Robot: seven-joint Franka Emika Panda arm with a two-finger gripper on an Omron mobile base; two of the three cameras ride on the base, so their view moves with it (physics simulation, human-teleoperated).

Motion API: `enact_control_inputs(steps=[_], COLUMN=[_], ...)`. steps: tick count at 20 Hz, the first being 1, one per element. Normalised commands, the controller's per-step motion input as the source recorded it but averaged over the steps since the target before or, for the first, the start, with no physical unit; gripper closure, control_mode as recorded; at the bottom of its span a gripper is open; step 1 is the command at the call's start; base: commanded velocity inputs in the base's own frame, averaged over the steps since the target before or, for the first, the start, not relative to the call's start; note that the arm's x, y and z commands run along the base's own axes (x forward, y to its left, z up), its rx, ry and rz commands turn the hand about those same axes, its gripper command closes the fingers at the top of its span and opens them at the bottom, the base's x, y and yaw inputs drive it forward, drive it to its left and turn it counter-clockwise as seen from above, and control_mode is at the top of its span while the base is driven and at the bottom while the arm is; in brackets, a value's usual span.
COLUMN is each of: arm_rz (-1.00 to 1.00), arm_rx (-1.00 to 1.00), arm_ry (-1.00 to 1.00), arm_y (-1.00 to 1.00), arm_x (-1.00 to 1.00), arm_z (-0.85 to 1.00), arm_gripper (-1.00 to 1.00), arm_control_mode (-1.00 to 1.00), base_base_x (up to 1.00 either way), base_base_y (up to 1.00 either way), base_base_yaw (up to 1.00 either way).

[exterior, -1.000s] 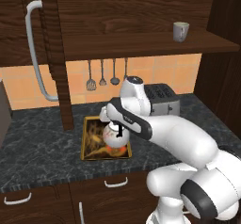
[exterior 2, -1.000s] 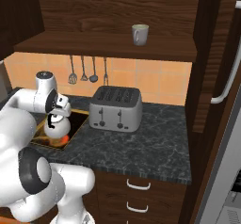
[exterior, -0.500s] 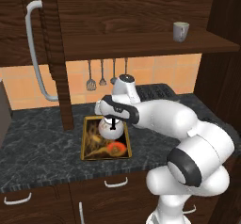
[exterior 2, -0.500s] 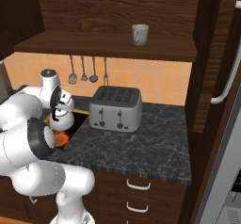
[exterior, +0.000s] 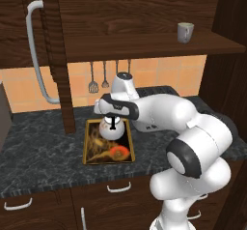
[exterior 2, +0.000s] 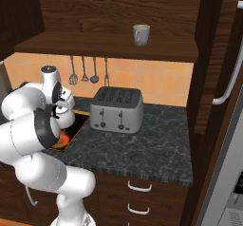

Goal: Pick the kettle from the counter and place it on the tray. Then pick the mug from the cabinet and place it on the tray. Then close the cabinet doors.

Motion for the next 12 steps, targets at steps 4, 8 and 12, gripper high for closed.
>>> enact_control_inputs(steps=[4,8,12], arm_rz=[0.0,0.0,0.0], arm_rx=[0.0,0.0,0.02], arm_ry=[0.0,0.0,0.0], arm_y=[0.0,0.0,0.0], arm_x=[0.0,0.0,0.0], arm_z=[0.0,0.0,-0.05], arm_gripper=[1.0,-1.0,-1.0], arm_control_mode=[-1.0,-1.0,-1.0], base_base_x=[0.0,0.0,0.0], base_base_y=[0.0,0.0,0.0], base_base_yaw=[0.0,0.0,0.0])
